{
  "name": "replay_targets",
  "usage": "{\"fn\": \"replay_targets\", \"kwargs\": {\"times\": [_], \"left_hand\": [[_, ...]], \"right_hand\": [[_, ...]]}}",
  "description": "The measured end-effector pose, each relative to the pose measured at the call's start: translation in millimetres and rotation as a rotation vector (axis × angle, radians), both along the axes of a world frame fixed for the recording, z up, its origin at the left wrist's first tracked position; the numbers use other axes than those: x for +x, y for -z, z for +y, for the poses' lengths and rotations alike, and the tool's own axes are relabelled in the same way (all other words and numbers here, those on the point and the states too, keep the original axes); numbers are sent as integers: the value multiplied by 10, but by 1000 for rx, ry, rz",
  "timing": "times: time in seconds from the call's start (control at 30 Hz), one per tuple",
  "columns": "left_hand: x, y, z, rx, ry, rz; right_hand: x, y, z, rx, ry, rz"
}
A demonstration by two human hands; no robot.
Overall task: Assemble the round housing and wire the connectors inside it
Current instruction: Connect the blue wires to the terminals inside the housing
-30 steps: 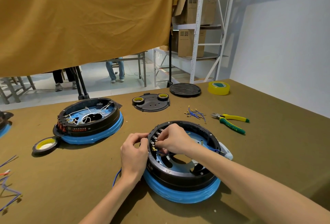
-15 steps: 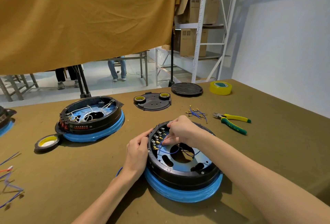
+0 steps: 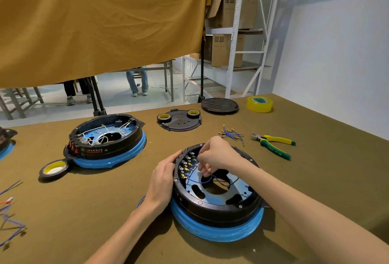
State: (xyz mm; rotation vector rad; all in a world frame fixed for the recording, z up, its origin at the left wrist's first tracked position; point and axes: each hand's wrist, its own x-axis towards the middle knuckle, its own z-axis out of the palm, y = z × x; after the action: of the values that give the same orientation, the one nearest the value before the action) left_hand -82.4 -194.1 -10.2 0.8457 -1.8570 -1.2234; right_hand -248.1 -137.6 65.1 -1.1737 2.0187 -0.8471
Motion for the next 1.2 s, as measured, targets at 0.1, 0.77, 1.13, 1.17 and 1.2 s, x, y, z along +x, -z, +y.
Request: {"fn": "replay_targets", "kwargs": {"times": [0.1,0.77,1.13,1.17,1.2], "left_hand": [[2,-12,2,14,20,8],[3,9,-26,31,40,-24],[-1,-4,-8,20,12,-29],[-3,-5,-4,18,14,-26],[-3,-7,1,16,19,-24]], "right_hand": [[0,16,-40,91,-65,146],[-128,-84,51,-51,-526,801],[-183,-65,27,-76,-559,838],[-175,-67,30,-71,-547,874],[-167,-64,34,-69,-526,911]]}}
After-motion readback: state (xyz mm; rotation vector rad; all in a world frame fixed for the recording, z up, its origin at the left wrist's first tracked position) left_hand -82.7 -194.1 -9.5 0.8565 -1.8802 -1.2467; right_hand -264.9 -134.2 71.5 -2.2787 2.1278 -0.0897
